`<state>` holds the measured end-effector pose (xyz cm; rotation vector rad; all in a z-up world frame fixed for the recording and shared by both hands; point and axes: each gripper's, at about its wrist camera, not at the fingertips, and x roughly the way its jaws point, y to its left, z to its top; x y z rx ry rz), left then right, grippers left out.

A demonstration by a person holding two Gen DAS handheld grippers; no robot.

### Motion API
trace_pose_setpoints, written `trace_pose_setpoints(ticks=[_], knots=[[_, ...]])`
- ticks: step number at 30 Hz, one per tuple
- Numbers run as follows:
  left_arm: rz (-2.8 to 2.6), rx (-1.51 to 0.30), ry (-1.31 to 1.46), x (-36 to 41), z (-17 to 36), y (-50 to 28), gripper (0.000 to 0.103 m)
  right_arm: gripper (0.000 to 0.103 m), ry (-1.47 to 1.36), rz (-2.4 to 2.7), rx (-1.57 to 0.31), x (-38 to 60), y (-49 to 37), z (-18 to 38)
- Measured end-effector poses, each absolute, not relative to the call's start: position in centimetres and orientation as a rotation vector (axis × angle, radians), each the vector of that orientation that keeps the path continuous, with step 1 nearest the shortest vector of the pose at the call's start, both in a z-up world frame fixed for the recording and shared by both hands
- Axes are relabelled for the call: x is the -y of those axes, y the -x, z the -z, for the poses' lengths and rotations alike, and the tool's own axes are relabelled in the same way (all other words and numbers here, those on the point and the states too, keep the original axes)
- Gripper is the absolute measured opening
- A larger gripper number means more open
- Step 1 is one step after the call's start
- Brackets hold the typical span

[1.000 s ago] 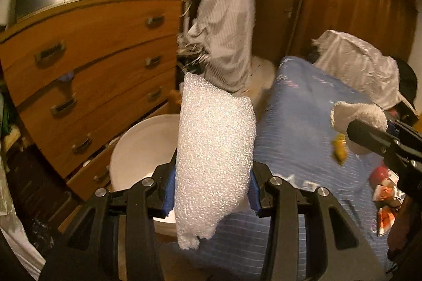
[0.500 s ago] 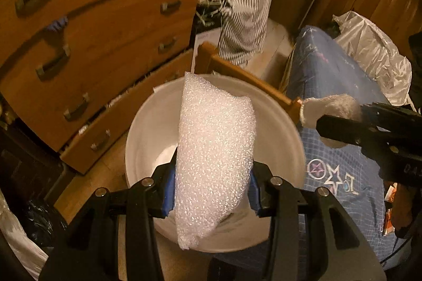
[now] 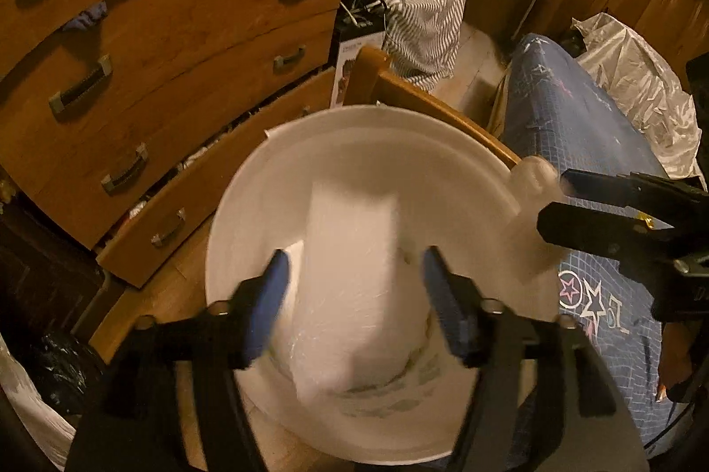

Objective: Collect trash
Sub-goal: 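Carry both items to the white bucket and open both tools to drop them, then move both tools back over the trash pile on the bed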

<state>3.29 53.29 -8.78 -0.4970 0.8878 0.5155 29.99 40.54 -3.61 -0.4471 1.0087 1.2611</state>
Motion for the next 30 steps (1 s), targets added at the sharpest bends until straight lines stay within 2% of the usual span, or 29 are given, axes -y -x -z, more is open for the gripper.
trace_pose_setpoints(ticks=[8,15,20,25,30], knots=[[-0.519,-0.877,0.497,-52.9,8.4,-3.1,0.067,0.071,0.347,-1.276,-0.973,-37.2,-30.6,1.8],[-0.393,-0.841,0.44,-46.9,6.8,-4.1,0.067,0.071,0.179,-1.244,-0.832,-23.4,-28.5,0.4],[-0.182,-0.868,0.353,-36.8,7.4,-7.7,0.067,0.071,0.076,-1.09,-0.758,-7.0,-27.2,3.1],[0.032,-0.965,0.257,-25.6,10.5,-11.7,0.067,0.071,-0.051,-0.829,-0.75,11.0,-26.8,6.3],[0.246,-1.011,0.19,-13.7,12.3,-13.8,0.067,0.071,-0.094,-0.61,-0.69,24.8,-25.7,7.7]])
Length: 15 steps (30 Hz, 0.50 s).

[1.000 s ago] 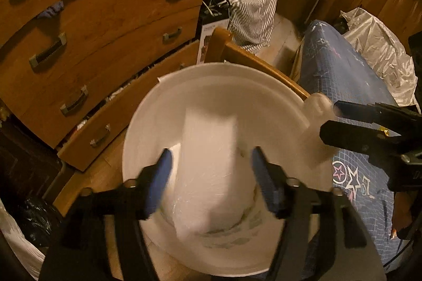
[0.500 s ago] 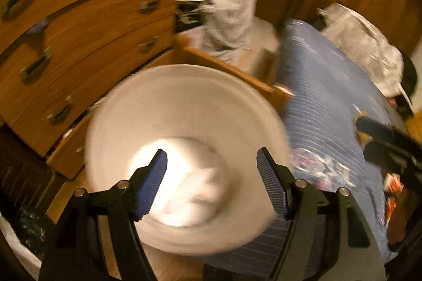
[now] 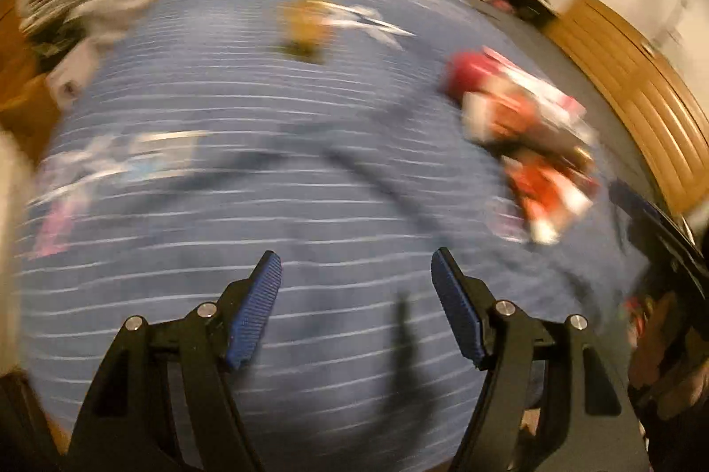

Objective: Collect trash
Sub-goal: 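Move both tools back over the trash pile on the bed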

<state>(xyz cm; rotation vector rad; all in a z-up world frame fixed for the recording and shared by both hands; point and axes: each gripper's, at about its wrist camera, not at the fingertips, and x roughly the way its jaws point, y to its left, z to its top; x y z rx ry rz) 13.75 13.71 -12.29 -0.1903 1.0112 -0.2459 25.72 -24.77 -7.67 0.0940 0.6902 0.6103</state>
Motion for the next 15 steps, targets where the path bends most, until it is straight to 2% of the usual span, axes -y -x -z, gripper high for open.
trace_pose_setpoints(ticks=[3,5,10,15], knots=[[0.34,-1.006,0.133,-7.7,12.3,-14.3,0.069,0.071,-0.134,-0.485,-0.705,32.4,-25.9,9.3],[0.384,-0.983,0.064,-3.3,12.3,-14.6,0.077,0.071,-0.156,-0.452,-0.714,35.7,-25.9,10.4],[0.409,-0.985,-0.015,2.8,13.4,-16.9,0.077,0.071,-0.165,-0.434,-0.729,39.5,-26.0,12.6],[0.342,-1.018,-0.074,2.3,15.2,-18.4,0.077,0.071,-0.116,-0.462,-0.74,38.0,-27.8,13.0]])
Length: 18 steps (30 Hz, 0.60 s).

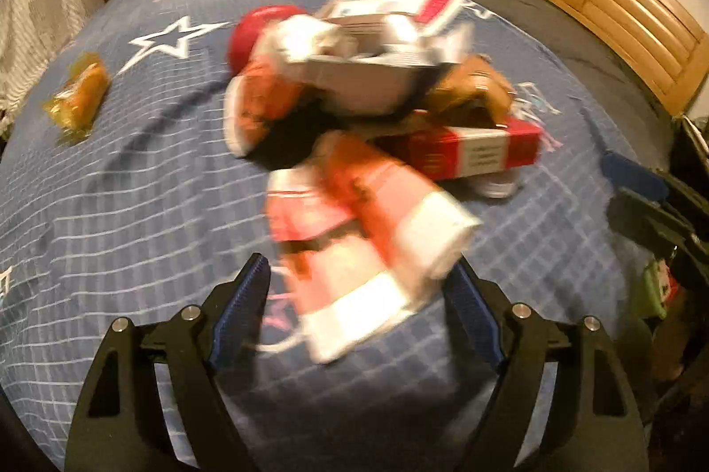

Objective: Collect trash
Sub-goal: 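Move both tools back over the trash pile on the bed, then grasp the red-white paper cup with the left tool while the right tool grasps the red cigarette box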

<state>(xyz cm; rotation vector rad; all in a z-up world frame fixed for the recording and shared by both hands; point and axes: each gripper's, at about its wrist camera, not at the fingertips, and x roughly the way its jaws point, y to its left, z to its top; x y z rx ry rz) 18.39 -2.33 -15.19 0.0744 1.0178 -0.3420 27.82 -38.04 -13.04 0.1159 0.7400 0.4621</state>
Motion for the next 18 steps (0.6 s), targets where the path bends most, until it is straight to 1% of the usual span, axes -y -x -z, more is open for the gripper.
trace_pose_setpoints(ticks=[3,5,7,8,9,11,14,18], knots=[[0.252,-1.011,-0.072,-1.3,14.9,-19.2,0.078,0.071,0.025,-0.514,-0.742,36.0,-29.1,12.7],[0.199,-1.014,-0.066,-3.8,14.8,-19.8,0.078,0.07,0.168,-0.565,-0.729,34.6,-30.0,12.5],[0.157,-1.022,-0.051,-6.1,14.7,-20.0,0.078,0.06,0.337,-0.612,-0.714,32.9,-30.9,12.4],[0.152,-1.019,-0.046,-7.0,14.6,-20.1,0.078,0.058,0.4,-0.622,-0.708,32.2,-31.1,12.4],[0.154,-1.016,-0.045,-7.3,14.4,-20.2,0.078,0.054,0.442,-0.633,-0.707,31.8,-31.4,12.4],[0.184,-0.988,-0.052,-7.6,13.7,-20.0,0.078,0.052,0.518,-0.656,-0.734,30.8,-32.7,13.1],[0.255,-0.944,-0.094,-6.7,13.1,-19.4,0.078,0.052,0.598,-0.683,-0.743,29.7,-33.4,14.1],[0.347,-0.896,-0.237,-3.5,13.0,-19.9,0.081,0.053,0.649,-0.686,-0.738,28.3,-34.1,14.8]])
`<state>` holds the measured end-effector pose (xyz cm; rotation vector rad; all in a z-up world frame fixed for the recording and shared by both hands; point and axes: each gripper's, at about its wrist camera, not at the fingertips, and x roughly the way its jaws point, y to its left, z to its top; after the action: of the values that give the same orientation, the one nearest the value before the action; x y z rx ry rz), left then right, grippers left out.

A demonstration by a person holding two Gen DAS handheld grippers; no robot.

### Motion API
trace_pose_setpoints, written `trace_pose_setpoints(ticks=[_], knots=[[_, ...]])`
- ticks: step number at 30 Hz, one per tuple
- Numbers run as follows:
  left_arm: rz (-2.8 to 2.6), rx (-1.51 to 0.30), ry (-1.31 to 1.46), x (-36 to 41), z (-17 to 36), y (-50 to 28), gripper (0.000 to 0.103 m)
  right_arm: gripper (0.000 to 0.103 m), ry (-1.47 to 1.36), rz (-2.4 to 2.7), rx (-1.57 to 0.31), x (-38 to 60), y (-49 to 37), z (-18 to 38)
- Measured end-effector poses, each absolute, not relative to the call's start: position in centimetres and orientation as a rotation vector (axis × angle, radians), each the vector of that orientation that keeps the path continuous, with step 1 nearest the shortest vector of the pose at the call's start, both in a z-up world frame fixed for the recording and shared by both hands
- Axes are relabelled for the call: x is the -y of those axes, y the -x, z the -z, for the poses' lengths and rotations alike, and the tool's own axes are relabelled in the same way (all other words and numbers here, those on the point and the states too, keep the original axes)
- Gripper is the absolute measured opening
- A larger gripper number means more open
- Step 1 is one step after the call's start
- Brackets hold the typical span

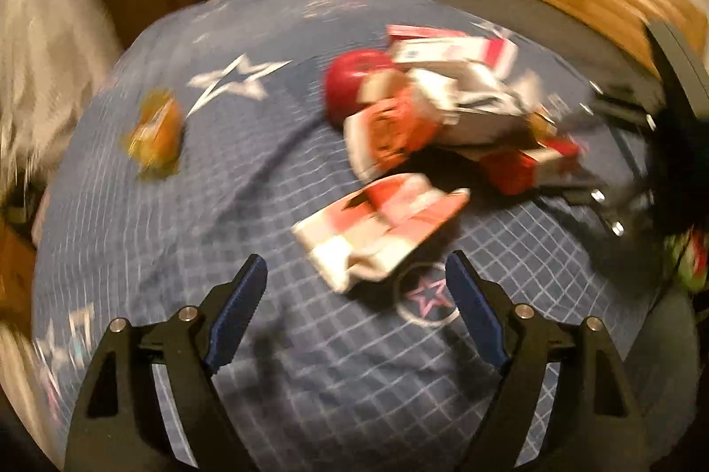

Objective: Collect trash
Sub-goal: 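Grasp the red-white paper cup with the left tool while the right tool grasps the red cigarette box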

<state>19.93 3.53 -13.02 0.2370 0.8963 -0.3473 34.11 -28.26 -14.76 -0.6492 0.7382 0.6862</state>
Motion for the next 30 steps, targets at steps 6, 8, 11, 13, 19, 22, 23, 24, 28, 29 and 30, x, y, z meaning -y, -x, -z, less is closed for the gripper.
trace_pose_setpoints(ticks=[6,8,11,13,19,22,23,24,28,29,30], knots=[[0.395,-0.902,-0.365,-0.9,14.2,-22.8,0.08,0.039,0.626,-0.632,-0.703,28.0,-34.4,14.7],[0.433,-0.939,-0.361,-0.9,14.9,-23.3,0.051,0.033,0.566,-0.623,-0.695,28.7,-33.9,13.7],[0.45,-0.954,-0.305,-1.2,15.3,-23.6,0.031,0.028,0.38,-0.647,-0.713,30.8,-32.6,11.7],[0.466,-0.943,-0.254,-1.5,15.1,-23.2,0.019,0.027,0.269,-0.659,-0.728,32.0,-31.6,11.2],[0.463,-0.918,-0.189,-1.6,14.7,-20.1,0.013,0.025,-0.072,-0.666,-0.772,34.8,-29.1,11.9],[0.447,-0.907,-0.124,-2.2,14.4,-18.6,0.009,0.025,-0.165,-0.651,-0.776,35.3,-27.9,12.3],[0.439,-0.902,-0.102,-2.4,14.4,-18.0,0.009,0.025,-0.183,-0.644,-0.776,35.4,-27.5,12.4],[0.43,-0.895,-0.072,-2.9,14.2,-17.5,0.009,0.025,-0.182,-0.627,-0.765,35.3,-27.0,12.3],[0.372,-0.846,0.04,-4.5,13.1,-15.2,0.008,0.025,-0.182,-0.583,-0.71,35.2,-25.5,11.5],[0.358,-0.831,0.056,-4.7,12.8,-14.7,0.008,0.025,-0.184,-0.576,-0.695,35.2,-25.2,11.1],[0.347,-0.819,0.066,-4.8,12.5,-14.0,0.008,0.025,-0.181,-0.567,-0.679,35.1,-24.9,10.7]])
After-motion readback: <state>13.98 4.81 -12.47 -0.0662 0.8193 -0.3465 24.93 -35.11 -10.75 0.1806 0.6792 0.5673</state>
